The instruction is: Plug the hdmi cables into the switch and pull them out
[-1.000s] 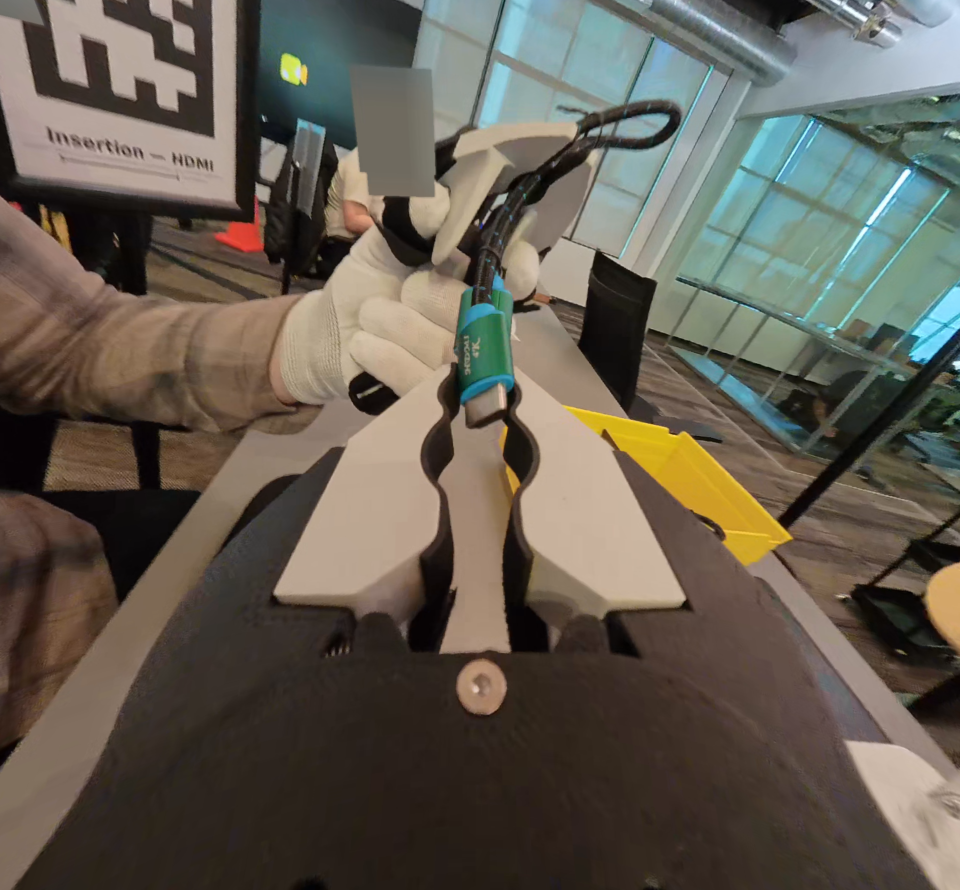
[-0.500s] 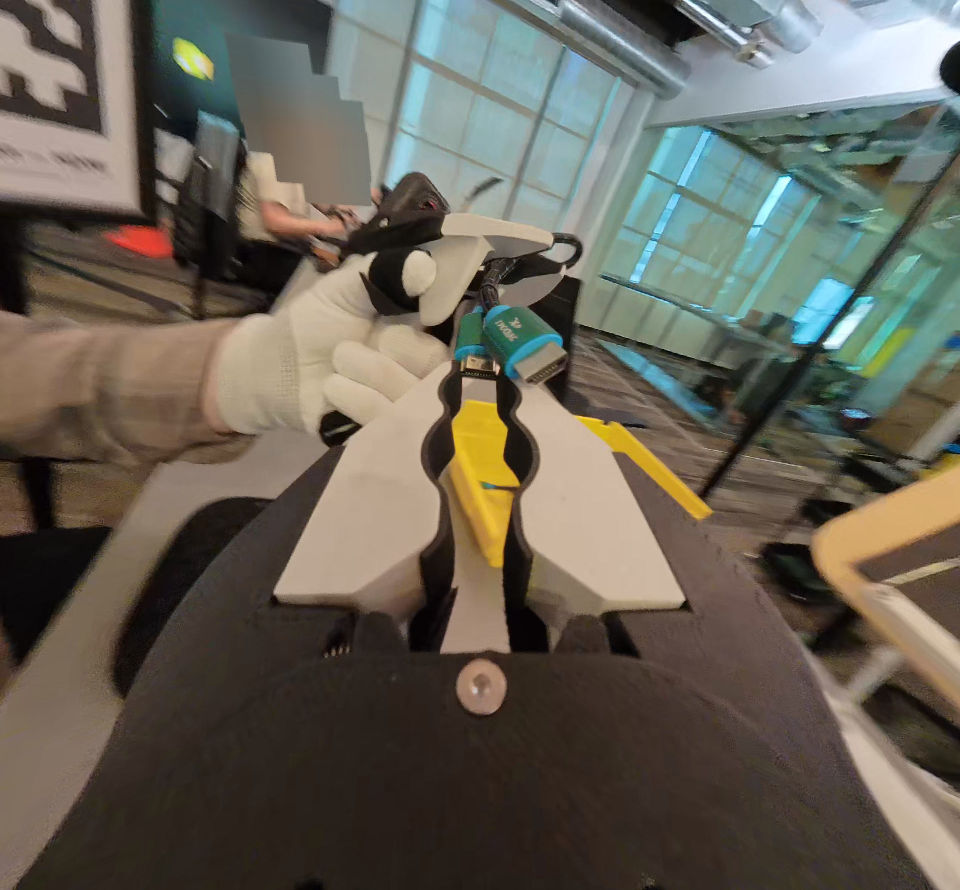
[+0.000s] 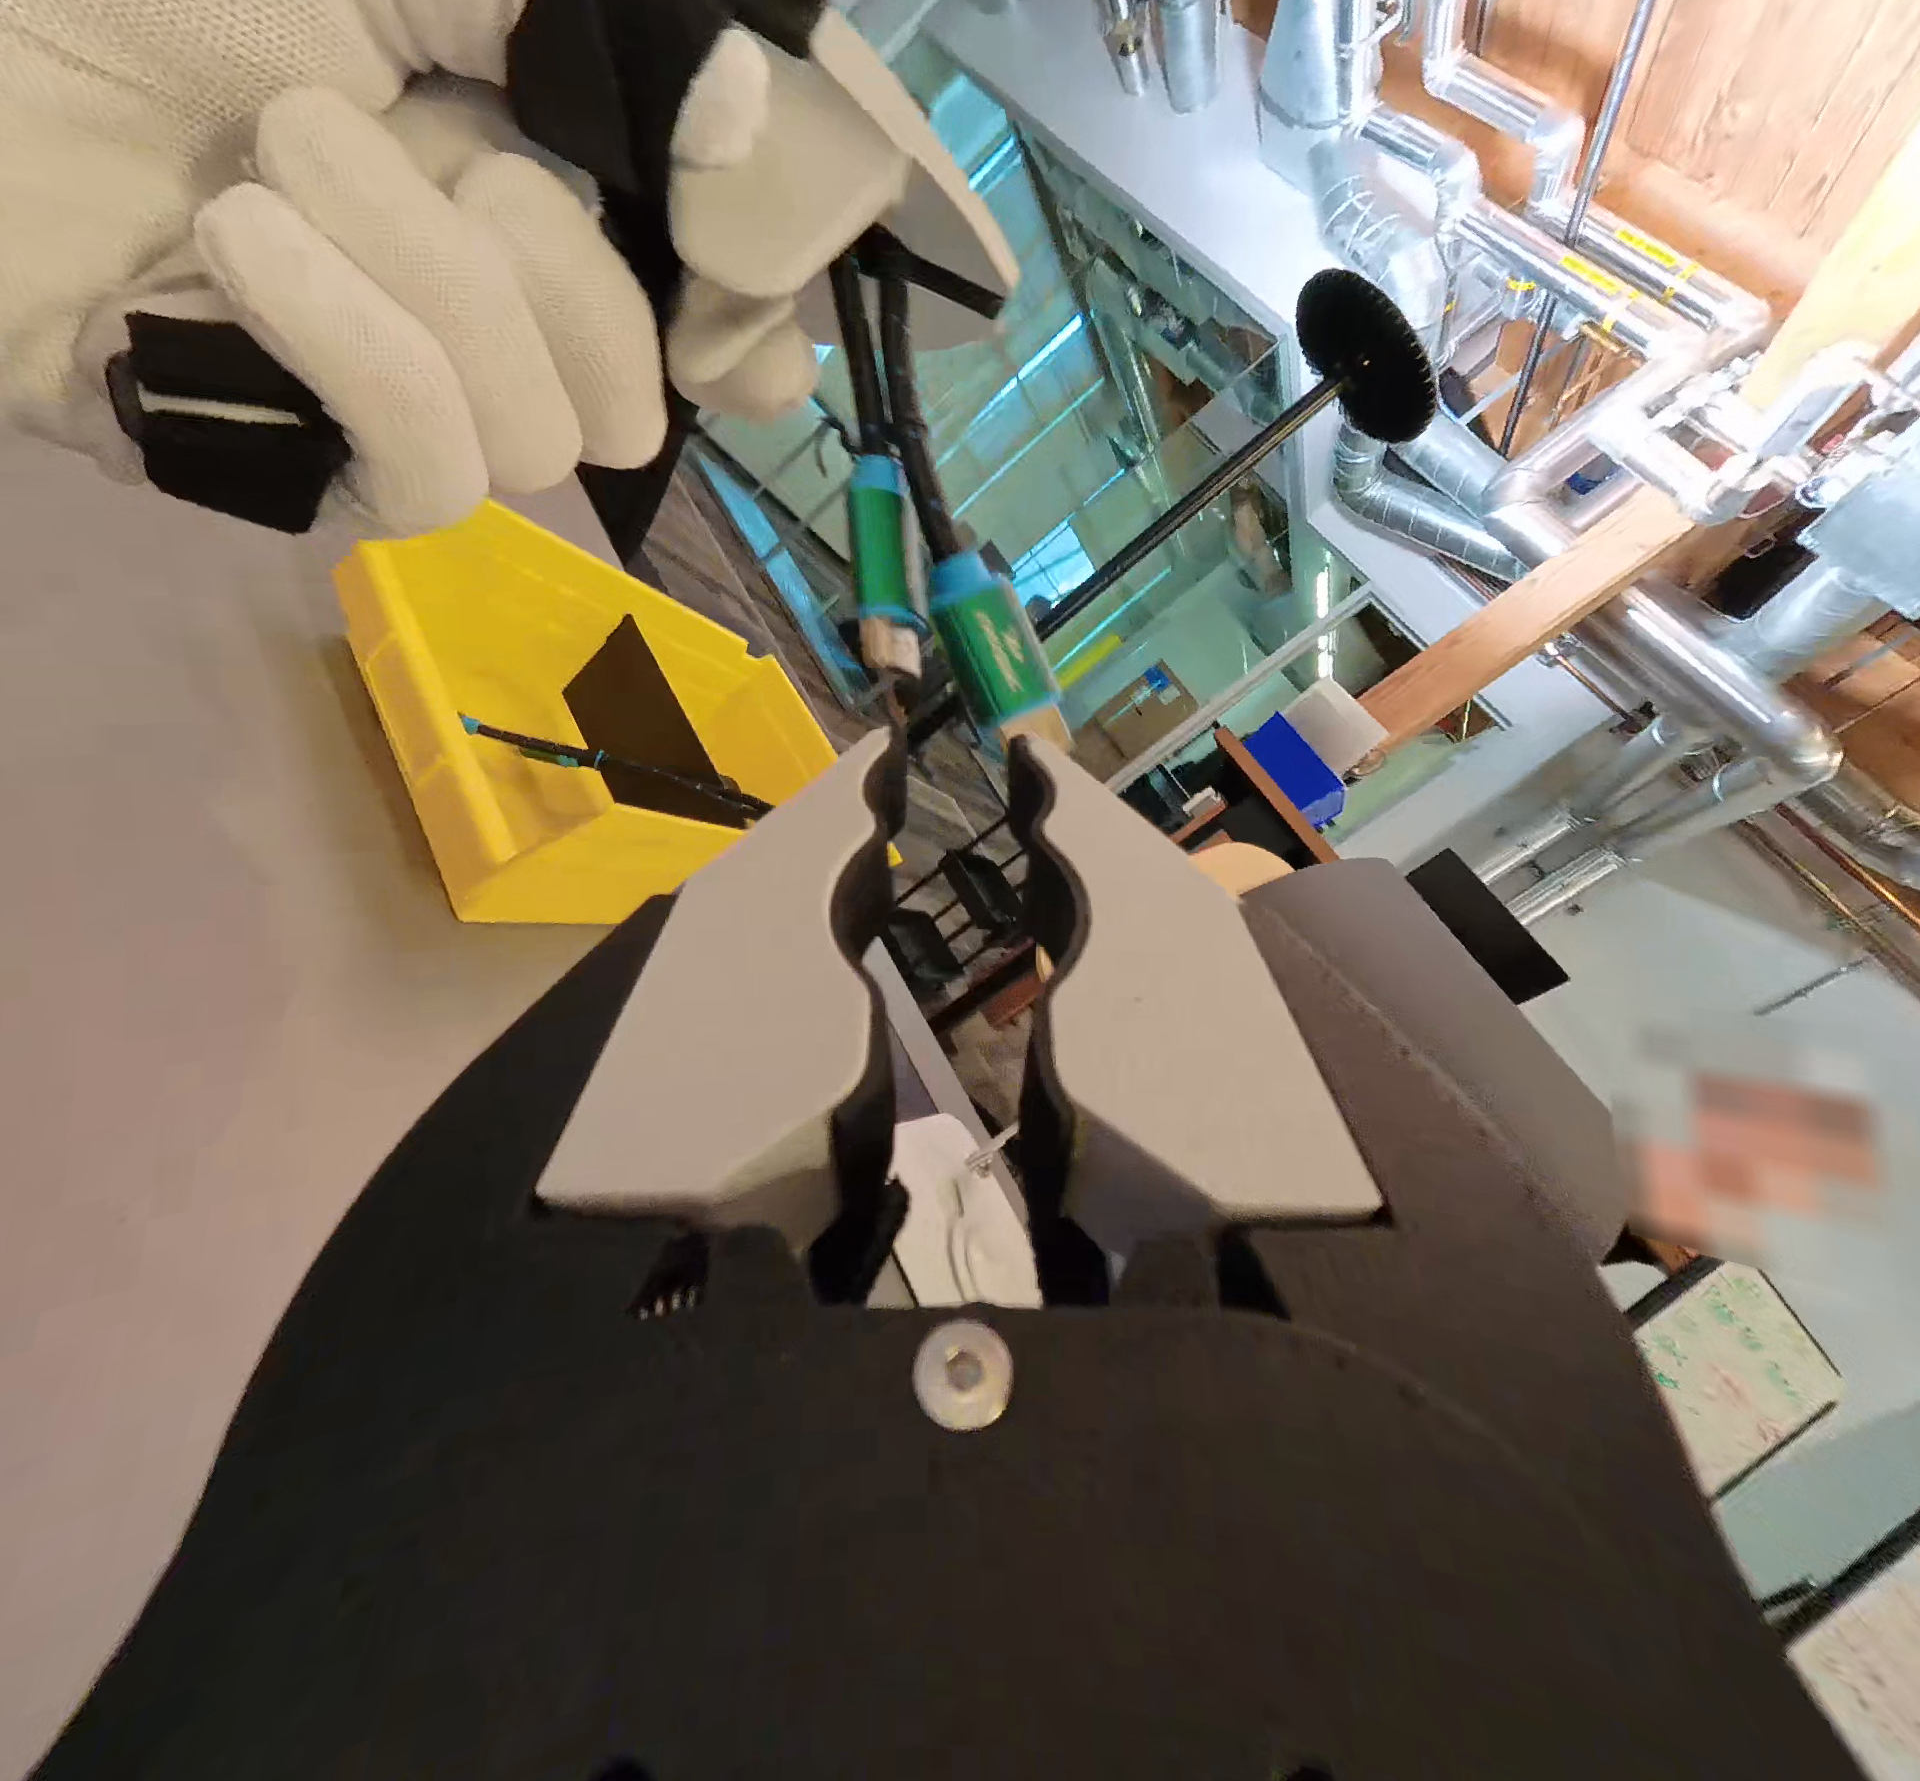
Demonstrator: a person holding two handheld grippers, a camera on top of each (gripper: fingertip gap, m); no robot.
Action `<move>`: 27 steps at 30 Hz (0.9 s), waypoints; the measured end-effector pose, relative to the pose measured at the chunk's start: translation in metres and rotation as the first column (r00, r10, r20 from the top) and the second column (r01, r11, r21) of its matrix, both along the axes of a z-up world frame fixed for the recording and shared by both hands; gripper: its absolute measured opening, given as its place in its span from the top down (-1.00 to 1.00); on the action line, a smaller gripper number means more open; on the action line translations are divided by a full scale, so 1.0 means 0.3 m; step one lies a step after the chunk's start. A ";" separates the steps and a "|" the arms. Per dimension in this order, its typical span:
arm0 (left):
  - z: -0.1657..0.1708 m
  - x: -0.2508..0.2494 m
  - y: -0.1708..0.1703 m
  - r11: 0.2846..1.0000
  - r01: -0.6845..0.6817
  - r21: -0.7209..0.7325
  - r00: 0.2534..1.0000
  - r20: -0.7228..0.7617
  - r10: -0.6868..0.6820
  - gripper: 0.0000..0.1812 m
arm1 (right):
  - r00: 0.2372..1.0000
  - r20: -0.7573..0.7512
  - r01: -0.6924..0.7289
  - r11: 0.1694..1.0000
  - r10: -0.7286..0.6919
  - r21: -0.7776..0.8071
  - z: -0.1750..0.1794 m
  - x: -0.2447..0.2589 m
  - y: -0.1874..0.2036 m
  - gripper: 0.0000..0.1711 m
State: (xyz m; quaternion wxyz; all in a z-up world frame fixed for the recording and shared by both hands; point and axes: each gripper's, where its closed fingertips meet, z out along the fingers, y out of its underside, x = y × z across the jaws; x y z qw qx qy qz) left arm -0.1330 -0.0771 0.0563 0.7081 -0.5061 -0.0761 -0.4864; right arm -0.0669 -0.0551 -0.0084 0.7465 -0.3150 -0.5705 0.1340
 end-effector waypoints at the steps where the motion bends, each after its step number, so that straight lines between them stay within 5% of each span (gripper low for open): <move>1: 0.001 -0.012 0.000 1.000 0.005 -0.003 1.000 0.015 -0.005 0.97 | 1.000 -0.010 -0.002 1.000 0.002 -0.005 0.003 0.013 0.017 0.76; 8: -0.017 0.009 0.015 0.998 0.048 -0.043 0.999 0.008 -0.048 0.97 | 0.996 0.070 0.044 0.992 -0.053 0.121 0.007 0.044 0.060 0.56; 12: -0.047 0.051 0.030 0.994 0.077 -0.078 0.997 0.018 -0.076 0.97 | 0.970 0.136 0.145 0.927 -0.202 0.347 -0.015 0.026 0.063 0.54; 16: -0.060 0.078 0.033 0.992 0.096 -0.088 0.994 0.051 -0.092 0.97 | 0.937 0.062 0.273 0.830 -0.344 0.486 -0.002 0.017 0.074 0.85; 21: -0.069 0.074 0.041 0.989 0.091 -0.115 0.995 0.049 -0.086 0.95 | 0.936 0.064 0.287 0.856 -0.346 0.429 0.008 0.026 0.078 0.87; 27: -0.141 0.124 0.075 0.980 0.069 -0.188 0.975 -0.194 -0.106 0.57 | 0.951 0.082 0.275 0.934 -0.299 0.227 0.028 0.062 0.119 0.90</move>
